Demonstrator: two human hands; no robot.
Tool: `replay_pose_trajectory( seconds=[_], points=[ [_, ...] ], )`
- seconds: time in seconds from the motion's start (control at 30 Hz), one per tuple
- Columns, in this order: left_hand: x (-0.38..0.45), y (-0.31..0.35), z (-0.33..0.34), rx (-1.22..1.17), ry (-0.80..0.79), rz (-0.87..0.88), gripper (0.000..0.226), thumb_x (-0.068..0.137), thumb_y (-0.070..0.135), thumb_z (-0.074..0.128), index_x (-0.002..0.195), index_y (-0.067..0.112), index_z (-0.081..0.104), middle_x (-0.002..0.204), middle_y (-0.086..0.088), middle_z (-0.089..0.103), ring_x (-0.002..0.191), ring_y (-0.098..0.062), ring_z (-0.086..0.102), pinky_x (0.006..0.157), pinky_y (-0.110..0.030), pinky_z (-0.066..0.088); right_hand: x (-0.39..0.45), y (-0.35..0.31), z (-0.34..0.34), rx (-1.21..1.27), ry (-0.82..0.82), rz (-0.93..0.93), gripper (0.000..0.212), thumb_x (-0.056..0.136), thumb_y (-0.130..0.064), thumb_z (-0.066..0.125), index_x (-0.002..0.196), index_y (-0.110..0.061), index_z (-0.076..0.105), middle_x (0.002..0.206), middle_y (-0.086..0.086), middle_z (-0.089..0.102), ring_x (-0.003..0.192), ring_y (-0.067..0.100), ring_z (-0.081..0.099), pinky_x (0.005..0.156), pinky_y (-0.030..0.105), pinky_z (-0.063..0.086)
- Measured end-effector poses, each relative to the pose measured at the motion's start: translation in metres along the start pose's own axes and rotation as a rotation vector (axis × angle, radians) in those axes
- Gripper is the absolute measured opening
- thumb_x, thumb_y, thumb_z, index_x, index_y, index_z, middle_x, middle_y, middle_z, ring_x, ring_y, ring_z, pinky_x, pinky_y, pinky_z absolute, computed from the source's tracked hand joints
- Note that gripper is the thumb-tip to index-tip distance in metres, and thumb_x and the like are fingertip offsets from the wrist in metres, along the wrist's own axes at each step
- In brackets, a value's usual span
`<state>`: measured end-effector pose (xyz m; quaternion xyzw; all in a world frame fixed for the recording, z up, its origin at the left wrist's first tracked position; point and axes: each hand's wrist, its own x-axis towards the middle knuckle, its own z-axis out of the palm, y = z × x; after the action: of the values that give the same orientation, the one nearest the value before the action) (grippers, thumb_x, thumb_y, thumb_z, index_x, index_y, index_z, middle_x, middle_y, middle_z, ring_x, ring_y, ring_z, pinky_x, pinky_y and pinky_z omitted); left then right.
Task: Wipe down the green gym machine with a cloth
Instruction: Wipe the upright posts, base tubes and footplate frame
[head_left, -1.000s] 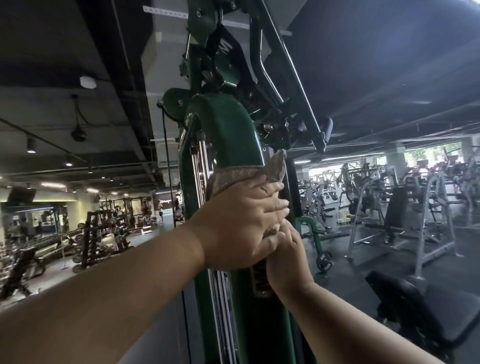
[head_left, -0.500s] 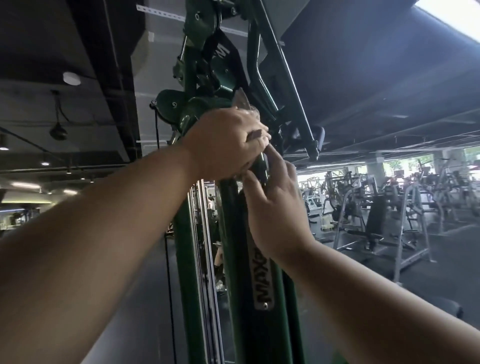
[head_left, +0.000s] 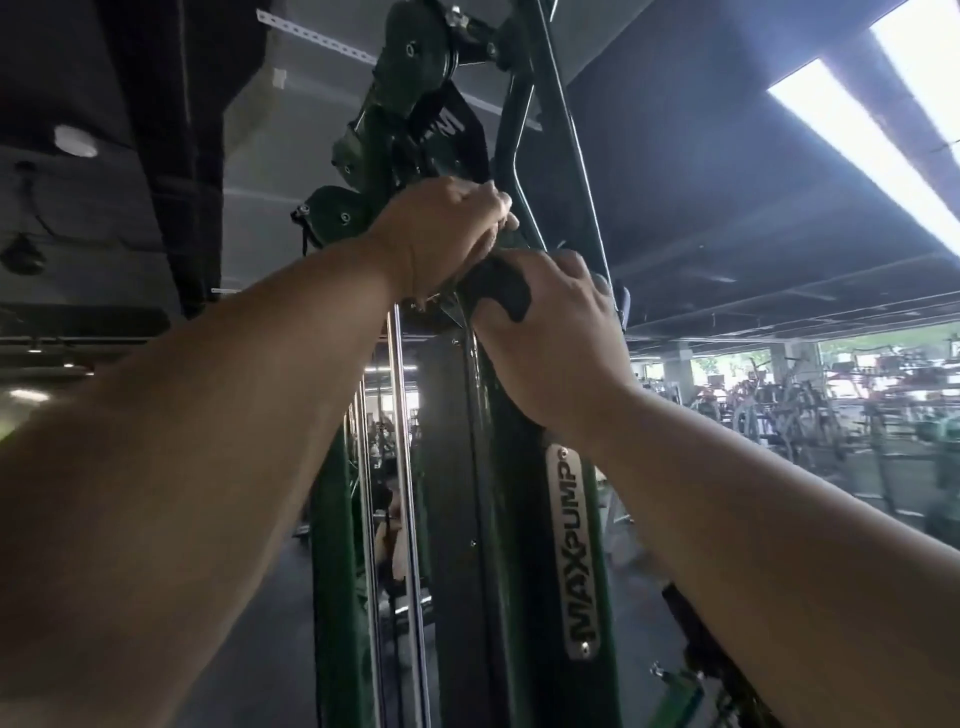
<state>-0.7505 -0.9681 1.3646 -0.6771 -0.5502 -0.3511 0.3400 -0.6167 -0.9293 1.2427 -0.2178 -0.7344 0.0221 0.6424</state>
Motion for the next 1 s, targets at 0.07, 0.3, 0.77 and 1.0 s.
replay_pose_trajectory(
  seconds=[0.07, 0.3, 0.77, 1.0],
  points=[
    [0.002, -0.015, -0.003, 0.153, 0.007, 0.09, 0.05, 0.105, 0.043, 0.033, 0.099, 0.01, 0.07, 0.091, -0.008, 0.072, 0.089, -0.023, 0.069, 0.093, -0.038, 0.054, 0.0, -0.004, 0.006, 0.01, 0.011, 0.027, 0.051, 0.091, -0.047, 0.057, 0.142, -0.039, 0.053, 0.137, -0.006, 0.05, 0.124, 0.02, 0.041, 0.097, 0.029, 0.027],
    [0.024, -0.059, -0.001, 0.302, 0.112, 0.227, 0.037, 0.109, 0.033, 0.04, 0.113, 0.018, 0.074, 0.111, -0.006, 0.075, 0.102, -0.022, 0.069, 0.093, -0.032, 0.053, 0.002, -0.011, 0.018, -0.085, 0.055, 0.019, 0.06, 0.092, -0.051, 0.053, 0.149, -0.037, 0.044, 0.139, -0.008, 0.05, 0.125, 0.019, 0.042, 0.105, 0.038, 0.04],
    [0.024, -0.069, -0.011, 0.206, 0.029, 0.039, 0.02, 0.103, 0.022, 0.059, 0.11, 0.005, 0.066, 0.117, -0.022, 0.071, 0.111, -0.035, 0.068, 0.097, -0.048, 0.053, 0.041, -0.032, 0.018, -0.235, -0.051, -0.177, 0.064, 0.092, -0.055, 0.054, 0.153, -0.037, 0.044, 0.152, -0.014, 0.048, 0.141, 0.017, 0.041, 0.107, 0.035, 0.035],
    [0.028, -0.11, -0.01, 0.018, -0.005, -0.053, 0.028, 0.11, 0.033, 0.042, 0.109, 0.013, 0.062, 0.103, -0.012, 0.071, 0.097, -0.031, 0.068, 0.095, -0.052, 0.056, 0.046, -0.038, 0.023, -0.343, -0.051, -0.19, 0.053, 0.091, -0.047, 0.055, 0.14, -0.029, 0.055, 0.129, -0.002, 0.058, 0.12, 0.024, 0.053, 0.1, 0.041, 0.049]
  ],
)
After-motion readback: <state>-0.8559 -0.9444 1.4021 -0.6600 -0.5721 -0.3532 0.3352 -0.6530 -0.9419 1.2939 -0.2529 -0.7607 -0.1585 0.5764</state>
